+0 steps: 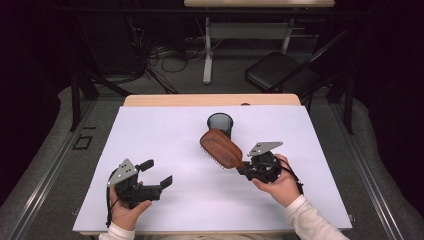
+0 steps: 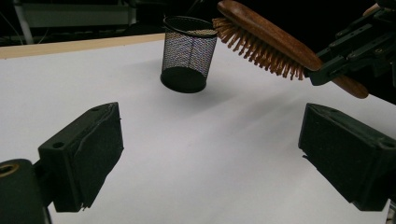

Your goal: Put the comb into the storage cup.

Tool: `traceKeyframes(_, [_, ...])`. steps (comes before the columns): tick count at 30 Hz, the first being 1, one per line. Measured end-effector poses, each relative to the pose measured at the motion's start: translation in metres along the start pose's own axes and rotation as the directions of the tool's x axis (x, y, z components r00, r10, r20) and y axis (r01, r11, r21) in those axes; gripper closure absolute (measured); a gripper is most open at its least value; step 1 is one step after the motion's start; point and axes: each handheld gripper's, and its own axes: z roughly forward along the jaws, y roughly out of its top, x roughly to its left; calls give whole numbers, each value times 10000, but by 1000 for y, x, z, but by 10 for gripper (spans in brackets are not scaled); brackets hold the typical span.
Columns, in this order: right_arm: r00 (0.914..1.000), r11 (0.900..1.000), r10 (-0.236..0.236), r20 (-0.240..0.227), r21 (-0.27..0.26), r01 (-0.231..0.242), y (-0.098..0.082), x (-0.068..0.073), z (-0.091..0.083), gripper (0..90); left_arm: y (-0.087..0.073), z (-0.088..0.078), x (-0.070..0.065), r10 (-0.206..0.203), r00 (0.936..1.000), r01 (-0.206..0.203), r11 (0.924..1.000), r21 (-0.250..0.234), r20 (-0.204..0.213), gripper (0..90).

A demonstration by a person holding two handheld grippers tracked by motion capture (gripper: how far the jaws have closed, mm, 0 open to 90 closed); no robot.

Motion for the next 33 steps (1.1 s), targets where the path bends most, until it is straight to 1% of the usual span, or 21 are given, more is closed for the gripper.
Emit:
traceKeyframes(8, [10000, 9993, 25, -19, -361, -26, 7, 1, -3, 726, 0, 0, 0, -36, 10000, 36, 10000, -7, 12, 66])
traceKeyframes(9, [10000, 9991, 81, -35, -413, -82, 8, 2, -3, 726, 0, 0, 0, -57, 10000, 57, 10000, -20, 17, 66])
traceKeyframes(13, [10000, 9982, 43, -40, -598, -45, 12, 2, -5, 726, 0, 1, 0, -27, 10000, 27, 10000, 15, 19, 66])
traceKeyframes(18, [10000, 9967, 51, -19, -815, -53, 18, 1, -3, 726, 0, 1, 1, -24, 10000, 24, 10000, 20, 25, 66])
traceKeyframes(27, [9999, 9907, 133, -43, -1357, -138, 28, 0, -2, 727, -1, 1, 1, -64, 10000, 64, 10000, -9, 7, 67])
traceKeyframes(32, [9999, 9877, 155, 2, -1555, -152, 32, 0, 0, 726, -1, 1, 1, -102, 9999, 102, 9999, 52, -18, 67])
traceKeyframes(33, [9999, 9871, 168, -1, -1593, -166, 32, 0, 1, 726, -1, 1, 1, -116, 9999, 115, 9999, 101, 46, 67])
